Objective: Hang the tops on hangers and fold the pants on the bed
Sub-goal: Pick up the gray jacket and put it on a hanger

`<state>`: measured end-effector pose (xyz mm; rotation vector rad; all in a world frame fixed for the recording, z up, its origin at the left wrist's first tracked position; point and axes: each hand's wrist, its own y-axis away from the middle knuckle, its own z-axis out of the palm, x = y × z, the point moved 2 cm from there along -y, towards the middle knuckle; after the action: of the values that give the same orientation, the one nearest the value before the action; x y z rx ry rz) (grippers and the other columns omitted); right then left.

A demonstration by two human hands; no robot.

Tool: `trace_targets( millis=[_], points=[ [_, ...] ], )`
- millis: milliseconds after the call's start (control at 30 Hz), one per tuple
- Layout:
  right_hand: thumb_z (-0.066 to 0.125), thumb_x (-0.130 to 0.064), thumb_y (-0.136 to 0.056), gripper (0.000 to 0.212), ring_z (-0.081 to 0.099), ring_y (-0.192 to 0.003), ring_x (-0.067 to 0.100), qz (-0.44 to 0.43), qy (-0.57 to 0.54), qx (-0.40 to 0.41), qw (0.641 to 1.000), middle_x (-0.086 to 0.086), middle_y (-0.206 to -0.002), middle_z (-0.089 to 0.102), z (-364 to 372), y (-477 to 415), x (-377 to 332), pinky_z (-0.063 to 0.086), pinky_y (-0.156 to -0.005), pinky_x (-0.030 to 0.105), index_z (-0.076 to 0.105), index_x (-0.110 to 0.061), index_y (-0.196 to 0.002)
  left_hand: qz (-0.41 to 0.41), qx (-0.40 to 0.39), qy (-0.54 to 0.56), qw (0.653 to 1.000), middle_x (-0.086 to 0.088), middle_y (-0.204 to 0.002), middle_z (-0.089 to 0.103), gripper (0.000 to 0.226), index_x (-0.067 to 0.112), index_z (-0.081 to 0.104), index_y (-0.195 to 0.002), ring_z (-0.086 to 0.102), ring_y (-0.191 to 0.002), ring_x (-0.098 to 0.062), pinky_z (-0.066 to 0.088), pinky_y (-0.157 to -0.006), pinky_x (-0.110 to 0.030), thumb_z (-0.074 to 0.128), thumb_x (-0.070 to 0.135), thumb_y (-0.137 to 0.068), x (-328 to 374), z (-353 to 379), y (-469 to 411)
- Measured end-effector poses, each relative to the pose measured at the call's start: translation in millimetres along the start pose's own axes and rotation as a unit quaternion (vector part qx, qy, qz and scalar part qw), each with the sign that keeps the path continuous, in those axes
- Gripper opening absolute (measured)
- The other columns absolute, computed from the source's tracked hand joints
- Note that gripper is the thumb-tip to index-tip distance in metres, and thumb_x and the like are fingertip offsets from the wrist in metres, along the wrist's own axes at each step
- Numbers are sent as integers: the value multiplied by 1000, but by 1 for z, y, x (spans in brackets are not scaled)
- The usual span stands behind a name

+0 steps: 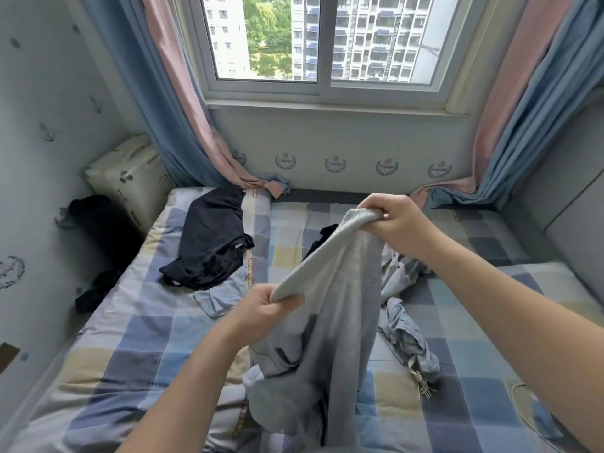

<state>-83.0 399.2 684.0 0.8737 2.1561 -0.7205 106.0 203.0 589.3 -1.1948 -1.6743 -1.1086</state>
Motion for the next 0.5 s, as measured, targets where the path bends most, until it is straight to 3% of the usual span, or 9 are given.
trace_targets(
  millis=[100,167,200,267,367,433,500],
  points=[
    [71,-11,-89,27,57,-101,16,79,32,12,996,5,-111,63,19,15,14,46,-88,28,64,-18,-114,-5,119,122,985,-1,-56,40,40,22,49,-59,35,-53,-16,29,-49,-24,66,50,-81,21,1,-5],
    [70,-15,-91,31,56,-110,13,76,22,4,997,-2,-118,59,32,33,14,46,-92,25,60,-21,-119,-21,111,172,979,-16,-69,54,50,1,60,-78,48,-65,-26,41,-61,-38,66,49,-88,32,6,-9],
    [70,-14,-91,26,59,-108,11,67,2,-4,998,-5,-115,62,38,44,11,49,-91,26,61,-24,-114,-27,96,186,977,-21,-77,57,49,-2,60,-83,51,-71,-30,43,-68,-44,64,45,-94,37,9,-11],
    [70,-14,-91,18,64,-92,6,61,-51,-12,997,-10,-98,66,52,69,5,55,-82,28,62,-29,-97,-21,88,207,974,-20,-81,51,41,1,58,-83,46,-76,-32,41,-74,-40,56,37,-101,48,14,-10],
    [70,-18,-90,13,56,-65,3,57,-131,-11,990,-11,-76,63,76,108,-1,44,-60,19,62,-27,-83,46,54,219,973,-27,-61,42,67,-10,38,-53,38,-60,-39,44,-70,-31,45,31,-106,71,14,-6],
    [69,-26,-87,8,54,-66,3,63,-172,-25,983,-12,-75,61,90,127,-4,41,-60,17,61,-27,-84,62,38,221,973,-36,-65,44,70,-15,39,-57,42,-64,-45,39,-73,-41,47,35,-104,86,12,-2],
    [67,-35,-83,15,61,-83,8,71,-194,-46,977,-11,-90,65,97,136,-6,48,-68,23,63,-27,-95,62,53,214,973,-27,-77,51,70,-21,48,-74,45,-77,-35,36,-76,-46,55,45,-95,100,9,-2]
  ],
)
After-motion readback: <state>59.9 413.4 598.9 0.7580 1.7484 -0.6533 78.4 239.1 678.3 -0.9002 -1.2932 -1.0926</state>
